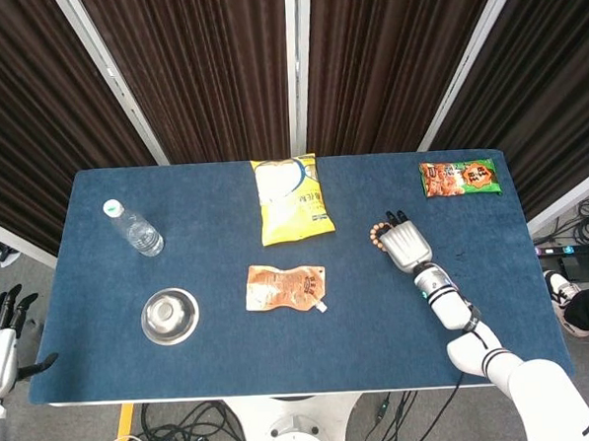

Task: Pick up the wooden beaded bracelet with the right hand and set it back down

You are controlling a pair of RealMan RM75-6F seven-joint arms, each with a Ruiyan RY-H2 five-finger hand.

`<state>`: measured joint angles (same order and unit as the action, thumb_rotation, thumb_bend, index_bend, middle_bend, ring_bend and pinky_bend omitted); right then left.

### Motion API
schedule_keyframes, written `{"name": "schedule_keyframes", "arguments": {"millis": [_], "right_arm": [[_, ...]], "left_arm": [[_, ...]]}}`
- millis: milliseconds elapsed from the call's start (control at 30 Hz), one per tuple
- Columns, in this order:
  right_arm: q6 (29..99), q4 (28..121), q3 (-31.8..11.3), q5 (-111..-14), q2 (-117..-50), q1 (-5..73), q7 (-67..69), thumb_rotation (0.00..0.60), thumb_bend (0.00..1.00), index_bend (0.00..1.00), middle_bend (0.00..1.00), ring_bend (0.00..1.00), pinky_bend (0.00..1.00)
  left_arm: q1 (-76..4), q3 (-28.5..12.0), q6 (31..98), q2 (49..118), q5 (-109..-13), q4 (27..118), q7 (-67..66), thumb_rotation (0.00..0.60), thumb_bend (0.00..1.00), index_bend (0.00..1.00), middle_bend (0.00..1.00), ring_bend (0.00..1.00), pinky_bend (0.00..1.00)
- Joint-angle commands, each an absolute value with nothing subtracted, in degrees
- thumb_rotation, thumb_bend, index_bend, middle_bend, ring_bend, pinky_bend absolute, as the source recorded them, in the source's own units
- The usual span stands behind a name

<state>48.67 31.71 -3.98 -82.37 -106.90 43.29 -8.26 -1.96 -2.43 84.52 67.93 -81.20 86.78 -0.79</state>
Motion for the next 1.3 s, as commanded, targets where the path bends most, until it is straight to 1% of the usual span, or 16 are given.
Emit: {"name": "schedule_keyframes", "arguments": {"millis": [33, 100, 133, 233, 333, 400, 500, 600, 733, 833, 933, 1000, 1133, 1200, 1300], "right_arm": [[49.2, 30.2, -3.6, -82.8, -107.9, 42.7, -6.5, 0.6, 0.24, 0.44, 0.38, 0.1, 0.16], [50.2, 28.9, -3.3, -83.3, -108.7, 42.2, -4.8, 0.6, 0.28, 0.45, 0.38, 0.1, 0.16], [50.9, 28.3, -3.2, -83.5, -109.1, 42.0, -4.1, 0.6, 0.32, 0.47, 0.39, 0.11, 0.16], [53.2, 26.3, -2.7, -84.6, -109.9, 41.4, -1.8, 0.6, 0.46, 0.56, 0.4, 0.15, 0.16], [54.9, 26.5, -3.4, -84.3, -109.9, 40.8, 2.5, 0.6, 0.55, 0.63, 0.43, 0.18, 0.16], [55.3, 28.0, -4.4, -83.5, -109.1, 40.4, 5.7, 0.6, 0.59, 0.65, 0.45, 0.2, 0.16], [54.4, 33.4, -6.6, -81.4, -105.9, 39.9, 11.7, 0.6, 0.6, 0.66, 0.46, 0.2, 0.16], [49.1, 45.2, -10.1, -76.6, -99.5, 39.1, 21.0, 0.6, 0.6, 0.66, 0.48, 0.2, 0.16], [38.9, 64.5, -15.2, -69.3, -86.7, 37.9, 34.8, 0.6, 0.62, 0.67, 0.49, 0.21, 0.16], [33.0, 74.5, -18.6, -66.9, -79.3, 36.4, 46.4, 0.6, 0.63, 0.67, 0.5, 0.21, 0.15], [28.4, 80.7, -21.7, -67.5, -74.4, 34.6, 58.2, 0.6, 0.66, 0.67, 0.51, 0.21, 0.12], [25.8, 83.7, -23.7, -68.5, -72.4, 33.3, 65.5, 0.6, 0.67, 0.67, 0.51, 0.21, 0.11], [19.1, 89.7, -27.4, -73.7, -68.8, 30.3, 80.7, 0.6, 0.69, 0.65, 0.52, 0.21, 0.05], [17.1, 91.1, -28.1, -76.5, -68.1, 29.4, 85.4, 0.6, 0.69, 0.64, 0.52, 0.21, 0.02], [14.8, 92.5, -28.0, -80.7, -67.5, 28.9, 90.7, 0.6, 0.68, 0.63, 0.53, 0.21, 0.0]], "left_arm": [[-2.0, -2.4, 84.3, 68.0, -81.3, 86.3, 0.1, 0.6, 0.0, 0.15, 0.01, 0.0, 0.04], [-2.1, -2.4, 84.0, 68.0, -81.2, 86.0, 0.7, 0.6, 0.0, 0.15, 0.01, 0.0, 0.04], [-2.1, -2.4, 83.9, 68.0, -81.3, 86.0, 1.0, 0.6, 0.0, 0.15, 0.01, 0.0, 0.04], [-2.3, -2.3, 83.7, 67.9, -81.7, 85.7, 1.7, 0.6, 0.0, 0.15, 0.01, 0.0, 0.04], [-2.3, -2.3, 84.1, 67.8, -82.3, 85.6, 2.1, 0.6, 0.0, 0.15, 0.01, 0.0, 0.04], [-2.3, -2.3, 84.2, 67.8, -82.4, 85.5, 2.3, 0.6, 0.0, 0.15, 0.01, 0.0, 0.04], [-2.3, -2.3, 84.1, 67.7, -82.5, 85.7, 2.3, 0.6, 0.0, 0.15, 0.01, 0.0, 0.04], [-2.3, -2.2, 84.2, 67.5, -82.7, 86.0, 2.2, 0.6, 0.0, 0.15, 0.01, 0.0, 0.04], [-2.2, -2.1, 84.6, 67.4, -83.1, 86.5, 2.0, 0.6, 0.0, 0.15, 0.01, 0.0, 0.04], [-2.3, -2.0, 84.5, 67.3, -83.3, 86.9, 1.7, 0.6, 0.0, 0.15, 0.01, 0.0, 0.04], [-2.5, -1.9, 84.5, 67.0, -83.6, 87.3, 1.5, 0.6, 0.0, 0.15, 0.01, 0.0, 0.04], [-2.5, -1.9, 84.5, 66.8, -83.8, 87.7, 1.3, 0.6, 0.0, 0.15, 0.01, 0.0, 0.04], [-2.5, -1.7, 84.5, 66.3, -84.0, 88.5, 0.7, 0.6, 0.0, 0.15, 0.01, 0.0, 0.04], [-2.5, -1.6, 84.4, 66.2, -84.0, 88.8, 0.6, 0.6, 0.0, 0.15, 0.01, 0.0, 0.04], [-2.5, -1.5, 84.5, 66.0, -84.3, 89.1, 0.6, 0.6, 0.0, 0.15, 0.01, 0.0, 0.04]]}}
